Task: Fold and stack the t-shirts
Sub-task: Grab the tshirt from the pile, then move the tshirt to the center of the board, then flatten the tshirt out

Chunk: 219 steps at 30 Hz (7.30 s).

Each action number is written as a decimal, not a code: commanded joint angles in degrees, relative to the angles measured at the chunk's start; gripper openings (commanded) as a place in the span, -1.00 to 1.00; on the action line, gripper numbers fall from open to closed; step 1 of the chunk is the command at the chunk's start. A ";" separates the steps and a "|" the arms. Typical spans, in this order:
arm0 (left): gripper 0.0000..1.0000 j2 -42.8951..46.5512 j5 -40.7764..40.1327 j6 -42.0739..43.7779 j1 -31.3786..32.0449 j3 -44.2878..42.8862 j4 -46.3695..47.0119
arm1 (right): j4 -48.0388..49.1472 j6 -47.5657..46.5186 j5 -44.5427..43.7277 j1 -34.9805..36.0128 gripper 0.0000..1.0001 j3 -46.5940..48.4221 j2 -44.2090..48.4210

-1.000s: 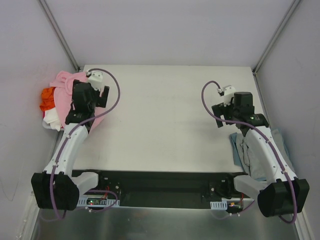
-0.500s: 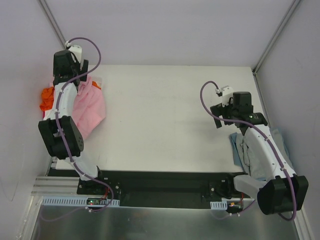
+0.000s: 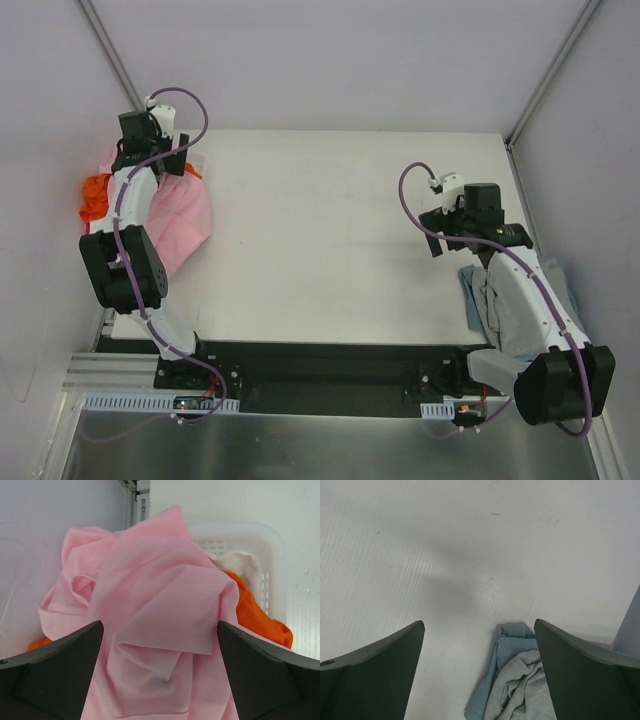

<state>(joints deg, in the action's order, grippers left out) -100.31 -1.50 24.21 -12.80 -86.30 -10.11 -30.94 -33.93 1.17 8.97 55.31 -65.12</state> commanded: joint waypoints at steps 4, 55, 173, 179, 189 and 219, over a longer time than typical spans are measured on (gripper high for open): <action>0.93 3.54 4.05 -0.83 -0.04 2.98 0.09 | -1.05 -0.52 1.12 0.17 0.93 2.17 0.17; -1.00 20.32 25.57 -12.33 2.94 -6.86 -4.21 | -1.49 -0.26 -0.20 1.13 0.93 2.96 -1.85; 0.98 8.65 3.45 0.75 32.66 -7.21 -11.96 | -5.09 -0.77 -9.08 4.73 0.93 10.94 -10.26; 0.98 -1.19 1.76 -1.44 28.36 -12.39 -10.37 | -4.22 -4.21 -10.23 4.91 0.97 26.29 -19.94; 0.99 -13.40 -4.13 -3.29 25.63 -23.28 -10.37 | -11.24 -2.90 -11.10 6.41 0.93 60.66 -48.67; 0.99 -31.09 4.66 -5.57 25.01 -34.38 -10.28 | -5.27 -1.84 -0.82 13.09 0.93 71.61 -65.92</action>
<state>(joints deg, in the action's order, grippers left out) -133.14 2.96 18.74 12.32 -120.49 -20.84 -36.64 -35.42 0.69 21.89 125.10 -131.39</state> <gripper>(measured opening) 0.993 0.968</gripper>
